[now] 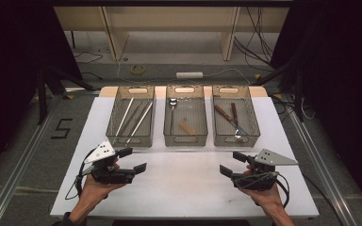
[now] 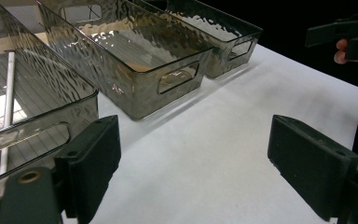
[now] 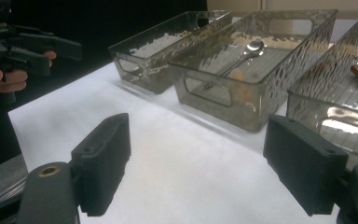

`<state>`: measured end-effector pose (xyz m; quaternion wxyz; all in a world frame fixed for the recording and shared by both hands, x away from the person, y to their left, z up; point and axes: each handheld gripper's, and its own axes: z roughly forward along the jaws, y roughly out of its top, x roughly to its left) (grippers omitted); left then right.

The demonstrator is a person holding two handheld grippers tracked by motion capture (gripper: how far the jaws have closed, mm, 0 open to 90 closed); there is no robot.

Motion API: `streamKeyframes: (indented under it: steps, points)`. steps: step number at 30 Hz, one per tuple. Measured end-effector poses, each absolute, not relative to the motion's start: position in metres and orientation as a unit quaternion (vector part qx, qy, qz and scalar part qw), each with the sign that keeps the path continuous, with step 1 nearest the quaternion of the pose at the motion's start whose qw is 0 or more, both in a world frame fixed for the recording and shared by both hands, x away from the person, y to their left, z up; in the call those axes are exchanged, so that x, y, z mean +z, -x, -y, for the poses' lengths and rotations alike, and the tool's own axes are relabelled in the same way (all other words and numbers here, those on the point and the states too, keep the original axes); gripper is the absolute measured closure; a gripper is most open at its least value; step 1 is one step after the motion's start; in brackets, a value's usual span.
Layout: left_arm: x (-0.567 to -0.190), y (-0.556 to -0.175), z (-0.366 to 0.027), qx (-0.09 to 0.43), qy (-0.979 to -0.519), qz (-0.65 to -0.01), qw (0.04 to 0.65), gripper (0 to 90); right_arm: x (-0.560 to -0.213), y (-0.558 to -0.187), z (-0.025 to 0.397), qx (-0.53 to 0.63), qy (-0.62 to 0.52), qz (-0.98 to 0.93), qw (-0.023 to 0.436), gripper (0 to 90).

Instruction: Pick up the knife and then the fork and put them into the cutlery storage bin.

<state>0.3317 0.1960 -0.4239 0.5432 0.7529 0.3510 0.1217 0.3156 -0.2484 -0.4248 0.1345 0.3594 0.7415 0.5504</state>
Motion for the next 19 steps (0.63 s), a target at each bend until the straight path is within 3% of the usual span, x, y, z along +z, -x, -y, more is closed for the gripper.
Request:
streamKeyframes:
  steps: [19]
  points:
    - [-0.4247,-0.3322,-0.1947,0.121,-0.756,-0.349,0.540,16.7,-0.4281,-0.3118,0.2477,0.542,-0.360,-0.747,0.140,22.4]
